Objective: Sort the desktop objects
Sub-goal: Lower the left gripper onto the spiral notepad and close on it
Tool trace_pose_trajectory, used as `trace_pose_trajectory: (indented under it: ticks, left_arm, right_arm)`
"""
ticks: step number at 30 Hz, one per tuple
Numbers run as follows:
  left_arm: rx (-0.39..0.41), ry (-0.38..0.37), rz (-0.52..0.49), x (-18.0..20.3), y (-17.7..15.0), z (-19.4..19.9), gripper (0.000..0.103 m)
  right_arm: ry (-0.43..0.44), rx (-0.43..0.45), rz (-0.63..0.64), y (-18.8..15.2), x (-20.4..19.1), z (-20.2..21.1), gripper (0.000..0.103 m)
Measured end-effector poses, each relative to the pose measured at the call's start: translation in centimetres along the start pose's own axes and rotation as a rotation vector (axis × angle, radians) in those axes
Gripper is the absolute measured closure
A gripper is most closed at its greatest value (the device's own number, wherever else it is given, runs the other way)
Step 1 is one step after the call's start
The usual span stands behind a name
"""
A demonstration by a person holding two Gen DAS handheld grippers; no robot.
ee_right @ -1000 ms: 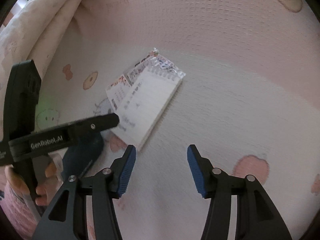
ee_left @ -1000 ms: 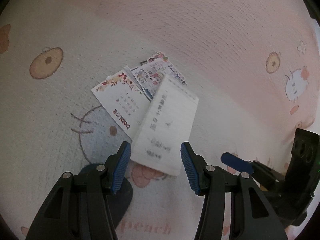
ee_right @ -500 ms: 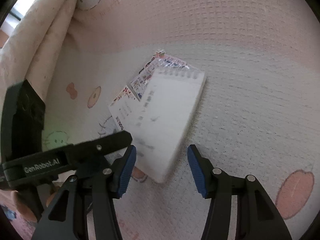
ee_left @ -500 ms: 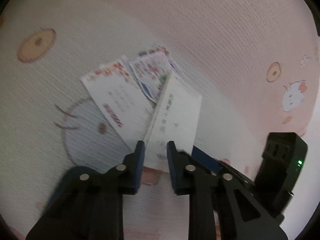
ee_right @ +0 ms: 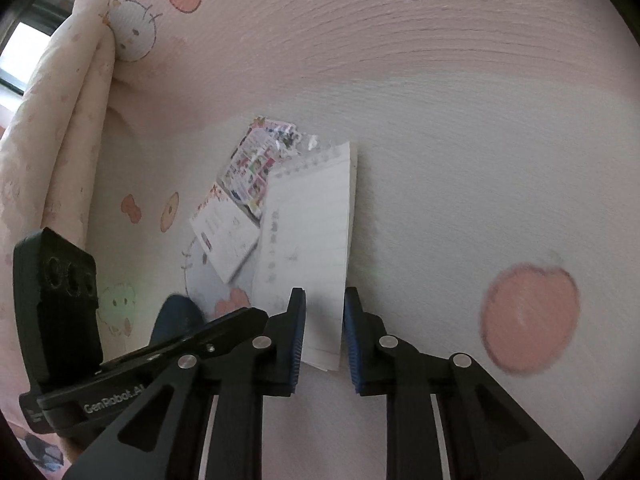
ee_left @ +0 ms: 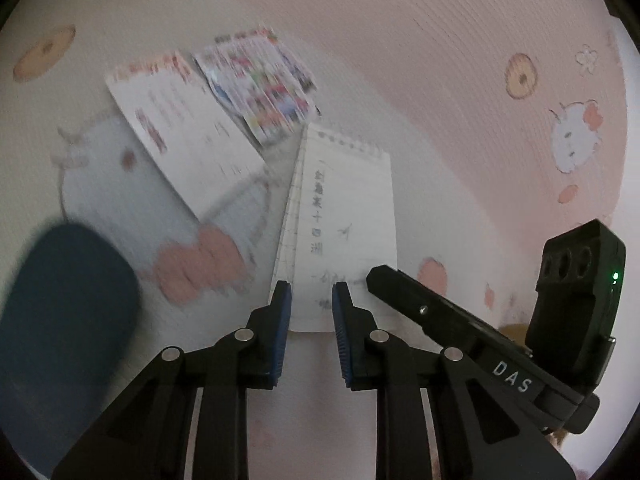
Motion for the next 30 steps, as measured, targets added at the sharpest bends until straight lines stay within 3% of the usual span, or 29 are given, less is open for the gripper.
trace_pose_trajectory:
  ticks: [5,9,13,15,20,26,30]
  left_arm:
    - [-0.018,-0.085,0.041,1.9,-3.9,-0.8,0.080]
    - [-0.039,-0.067,-0.002,2.6,-5.2,-0.3,0.080]
    - [0.046,-0.007,-0.024,2.5,-3.4,1.1,0.075]
    - [0.068,-0.006,-0.025,2.3,-2.8,1.8,0.058]
    - [0.057,-0.019,0.007,1.8,-1.6,1.6,0.057]
    - [0.021,-0.053,0.024,2.0,-1.0,-0.6,0.057]
    - [0.045,-0.074,0.020,2.3,-0.3,-1.3,0.057]
  right_arm:
    - [-0.107,-0.050,-0.001,-2.4,2.1,1.9,0.087]
    - [-0.126,-0.081,-0.018,-3.7,3.7,3.5,0.087]
    - [-0.134,-0.094,-0.039,-4.3,4.6,4.5,0.086]
    - [-0.134,-0.072,-0.041,-4.0,4.5,4.9,0.084]
    - [-0.142,-0.033,-0.025,-3.5,4.6,5.0,0.070]
    - [-0.111,-0.027,-0.048,-3.3,5.0,3.7,0.069]
    - [-0.116,-0.022,-0.037,-3.1,5.4,2.4,0.069]
Point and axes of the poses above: each gripper's, at about its wrist camera, not at the fingertips, and z roughly against the way its jaws point, x to its right, y to its top, the point moved 9 cm from there along -z, roughly the way its jaws point, and after that the axes turned 4 degrees about -y, right-handed, at the moved point
